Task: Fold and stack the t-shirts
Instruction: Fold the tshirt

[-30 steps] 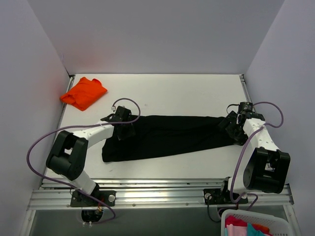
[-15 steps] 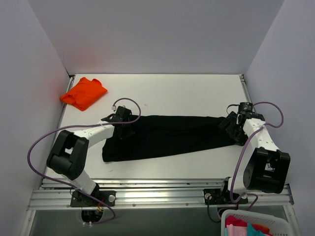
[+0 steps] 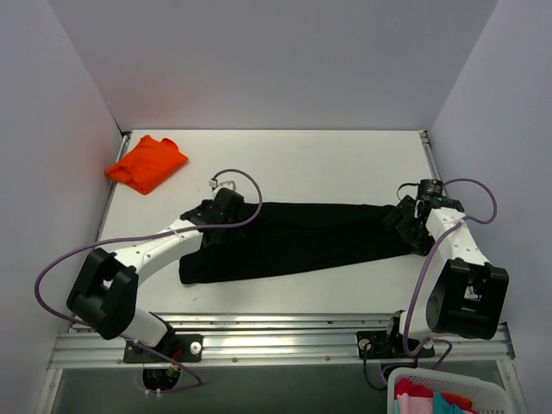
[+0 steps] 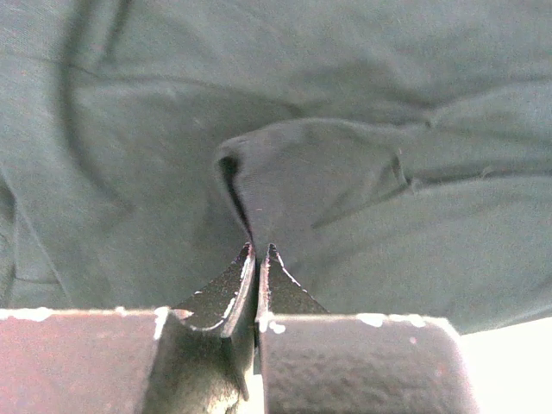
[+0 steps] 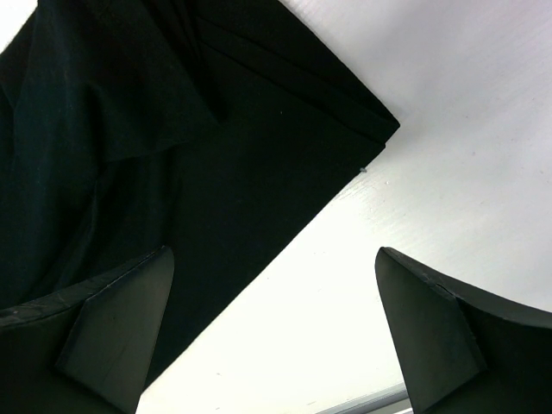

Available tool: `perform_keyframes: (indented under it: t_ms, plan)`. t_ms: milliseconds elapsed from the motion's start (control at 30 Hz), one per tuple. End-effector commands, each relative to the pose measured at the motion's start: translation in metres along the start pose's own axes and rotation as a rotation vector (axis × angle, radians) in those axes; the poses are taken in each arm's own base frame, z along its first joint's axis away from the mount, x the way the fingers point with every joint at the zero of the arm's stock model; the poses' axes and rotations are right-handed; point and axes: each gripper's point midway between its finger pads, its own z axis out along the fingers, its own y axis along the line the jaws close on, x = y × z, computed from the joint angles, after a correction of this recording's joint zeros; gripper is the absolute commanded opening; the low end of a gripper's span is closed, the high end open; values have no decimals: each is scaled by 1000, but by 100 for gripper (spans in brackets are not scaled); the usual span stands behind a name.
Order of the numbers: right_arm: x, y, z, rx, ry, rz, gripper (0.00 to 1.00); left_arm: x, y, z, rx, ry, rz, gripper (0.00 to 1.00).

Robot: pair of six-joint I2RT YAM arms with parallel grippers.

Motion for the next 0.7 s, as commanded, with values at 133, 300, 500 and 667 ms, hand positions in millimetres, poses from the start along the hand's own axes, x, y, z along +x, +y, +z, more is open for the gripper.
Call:
perform_keyframes:
  t_ms: [133,300,500,667]
  plan:
    - [6,-10,-4,31,7,-4,99,29,-17,-15,-35,-4,138,7]
    - [8,-10,-3,25,8,1,99,69,-29,-16,-73,49,227,19]
    - [10,-10,-4,18,9,6,99,80,-32,-31,-111,31,200,94]
    - [11,-9,-6,6,7,8,99,49,-31,-47,-109,-48,129,94]
